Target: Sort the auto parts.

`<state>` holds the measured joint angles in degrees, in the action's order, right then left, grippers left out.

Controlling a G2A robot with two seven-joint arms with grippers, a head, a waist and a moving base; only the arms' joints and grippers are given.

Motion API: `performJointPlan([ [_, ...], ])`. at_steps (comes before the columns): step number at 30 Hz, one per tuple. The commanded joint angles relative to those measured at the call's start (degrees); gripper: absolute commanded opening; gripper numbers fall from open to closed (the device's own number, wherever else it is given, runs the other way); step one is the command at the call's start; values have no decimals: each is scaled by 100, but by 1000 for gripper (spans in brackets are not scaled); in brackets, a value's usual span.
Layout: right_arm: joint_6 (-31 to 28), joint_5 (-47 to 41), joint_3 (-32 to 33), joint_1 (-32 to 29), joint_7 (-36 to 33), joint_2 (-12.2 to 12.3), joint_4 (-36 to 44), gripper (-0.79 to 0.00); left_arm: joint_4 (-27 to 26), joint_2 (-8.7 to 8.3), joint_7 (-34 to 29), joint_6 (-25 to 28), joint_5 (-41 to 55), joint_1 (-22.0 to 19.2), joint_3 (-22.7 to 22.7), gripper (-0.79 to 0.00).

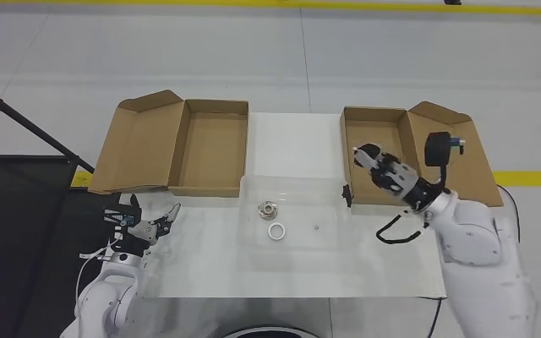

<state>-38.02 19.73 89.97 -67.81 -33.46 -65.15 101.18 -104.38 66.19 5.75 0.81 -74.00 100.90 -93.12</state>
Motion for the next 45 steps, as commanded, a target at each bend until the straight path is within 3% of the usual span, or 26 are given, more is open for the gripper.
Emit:
performJointPlan([
  [1,-120,-223,58,-13,60,14,-13,-785,0,0,0,0,0,0,0,0],
  [12,137,-216,97,195,-102,93,51,-785,0,0,0,0,0,0,0,0],
  [21,2301,1538,-364,885,-483,100,-241,-785,0,0,0,0,0,0,0,0],
  [26,3705,2682,-970,1539,-859,47,-910,-785,0,0,0,0,0,0,0,0],
  [32,4503,3383,-1690,2436,-1498,-59,-2062,-785,0,0,0,0,0,0,0,0],
  [38,4730,3847,-2343,3309,-2160,-201,-3275,-785,0,0,0,0,0,0,0,0],
  [45,4542,3999,-3027,4228,-2963,-430,-4677,-785,0,0,0,0,0,0,0,0],
])
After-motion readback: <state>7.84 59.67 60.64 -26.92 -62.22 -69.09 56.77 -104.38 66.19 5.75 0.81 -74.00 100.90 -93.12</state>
